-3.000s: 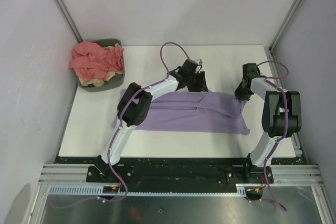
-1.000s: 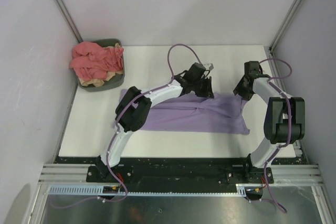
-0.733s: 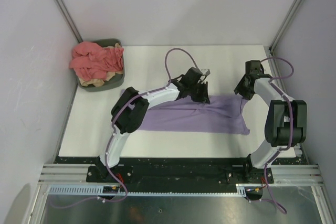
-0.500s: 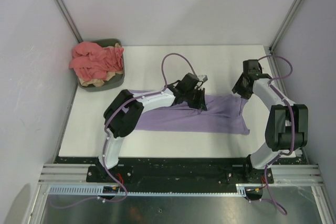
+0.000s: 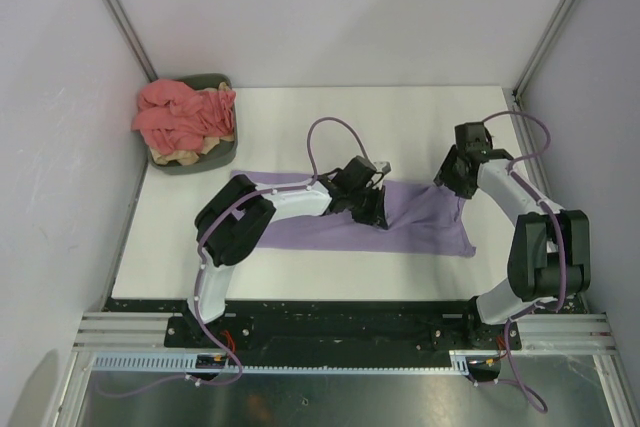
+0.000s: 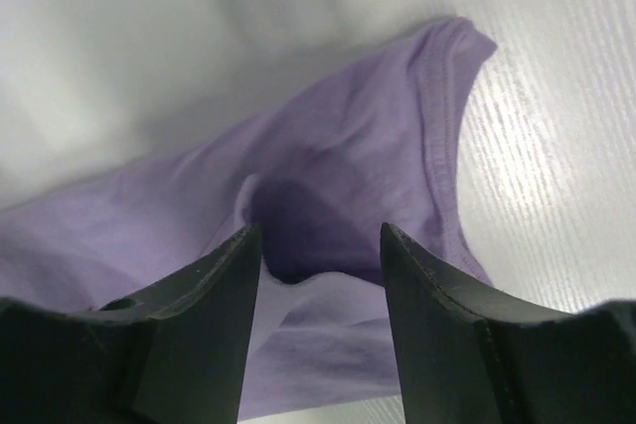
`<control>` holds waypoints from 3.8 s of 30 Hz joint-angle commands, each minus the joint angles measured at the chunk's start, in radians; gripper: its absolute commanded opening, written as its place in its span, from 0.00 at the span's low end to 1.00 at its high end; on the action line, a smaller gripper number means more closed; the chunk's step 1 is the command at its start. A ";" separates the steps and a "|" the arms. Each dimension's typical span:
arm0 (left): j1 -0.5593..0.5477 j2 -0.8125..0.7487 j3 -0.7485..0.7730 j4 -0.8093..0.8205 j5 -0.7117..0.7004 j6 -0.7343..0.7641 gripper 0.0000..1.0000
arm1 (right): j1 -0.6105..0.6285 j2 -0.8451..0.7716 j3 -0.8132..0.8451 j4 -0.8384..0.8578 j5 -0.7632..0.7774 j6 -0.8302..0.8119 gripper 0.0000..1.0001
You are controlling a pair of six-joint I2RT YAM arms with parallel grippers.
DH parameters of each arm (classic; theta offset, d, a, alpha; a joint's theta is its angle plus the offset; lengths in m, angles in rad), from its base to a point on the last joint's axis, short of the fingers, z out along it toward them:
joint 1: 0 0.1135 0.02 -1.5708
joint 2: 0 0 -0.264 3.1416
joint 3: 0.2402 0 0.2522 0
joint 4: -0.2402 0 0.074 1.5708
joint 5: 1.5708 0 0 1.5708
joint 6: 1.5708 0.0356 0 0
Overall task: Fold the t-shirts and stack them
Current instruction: Fold the other side of the tshirt into a rectangle
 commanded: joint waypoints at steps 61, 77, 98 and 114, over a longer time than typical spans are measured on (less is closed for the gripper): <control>0.024 -0.087 -0.020 -0.017 -0.067 -0.036 0.24 | 0.186 -0.430 -0.352 -0.157 0.040 0.151 0.43; 0.035 -0.106 0.040 -0.062 -0.053 0.009 0.24 | 0.203 -0.400 -0.310 -0.140 0.069 0.205 0.26; 0.038 -0.005 0.090 -0.063 -0.047 0.017 0.21 | 0.127 -0.422 -0.502 -0.055 -0.028 0.294 0.32; 0.153 -0.284 -0.059 -0.068 0.026 0.018 0.32 | 0.133 -0.608 -0.460 -0.266 -0.021 0.536 0.53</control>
